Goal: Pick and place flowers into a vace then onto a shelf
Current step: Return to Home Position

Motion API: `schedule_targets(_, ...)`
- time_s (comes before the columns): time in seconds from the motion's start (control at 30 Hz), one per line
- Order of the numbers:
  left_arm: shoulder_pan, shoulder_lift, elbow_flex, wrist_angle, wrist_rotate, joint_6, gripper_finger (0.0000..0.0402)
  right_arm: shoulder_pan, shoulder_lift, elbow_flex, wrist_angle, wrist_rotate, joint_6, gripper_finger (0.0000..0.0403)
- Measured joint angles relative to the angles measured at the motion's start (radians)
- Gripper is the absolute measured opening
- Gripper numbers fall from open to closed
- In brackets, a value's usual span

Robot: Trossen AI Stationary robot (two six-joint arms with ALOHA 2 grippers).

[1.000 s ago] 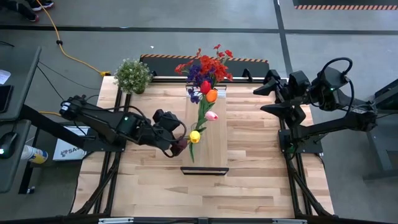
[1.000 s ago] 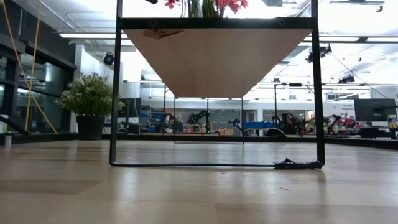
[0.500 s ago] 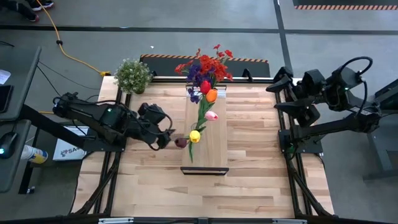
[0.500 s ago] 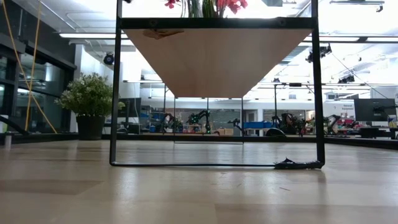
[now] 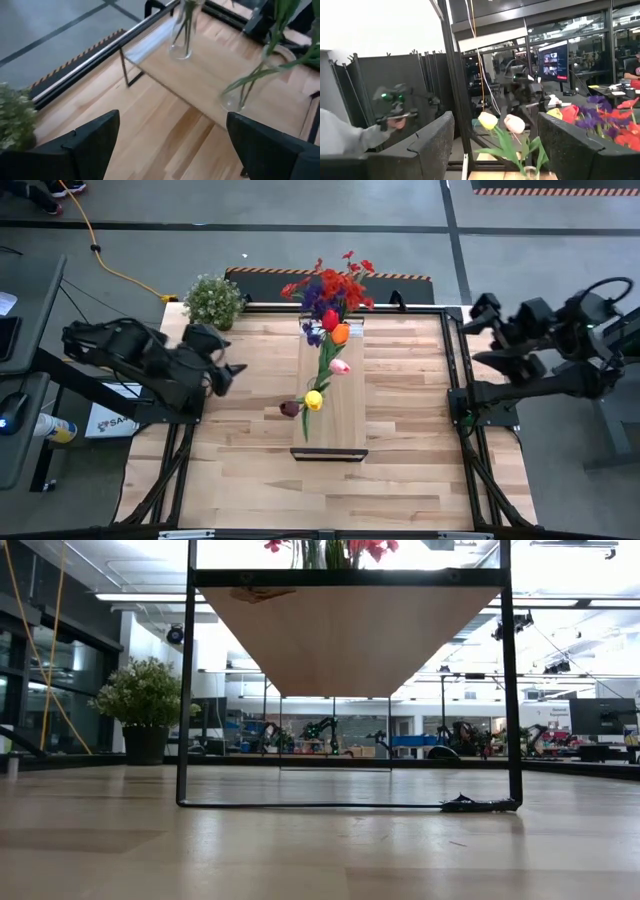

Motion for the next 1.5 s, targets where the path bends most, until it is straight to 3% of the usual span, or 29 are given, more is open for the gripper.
schedule_targets(0.4, 0.0, -0.171, -0.015, -0.147, 0.02, 0.005, 0.0399, 0.0, -0.16, 0.0, -0.157, 0.0, 0.025, 0.0273)
schedule_targets(0.67, 0.0, -0.343, -0.158, -0.129, 0.02, -0.016, 0.0399, 0.0, -0.244, 0.0, -0.239, 0.0, 0.019, 0.0273)
schedule_targets(0.83, 0.0, -0.468, -0.281, -0.076, 0.035, -0.015, 0.0399, 0.0, -0.311, 0.0, -0.301, 0.004, 0.018, 0.0273)
schedule_targets(1.1, 0.0, -0.666, -0.483, 0.043, 0.058, -0.013, 0.0399, -0.025, -0.43, 0.0, -0.491, 0.211, 0.079, 0.0273)
schedule_targets(1.3, 0.0, -0.794, -0.622, 0.13, 0.053, -0.009, 0.0399, -0.049, -0.5, -0.016, -0.487, 0.17, 0.049, 0.0273)
schedule_targets(1.5, 0.0, -0.883, -0.74, 0.312, 0.052, 0.116, 0.0399, -0.053, -0.617, -0.168, -0.408, 0.112, 0.071, 0.0273)
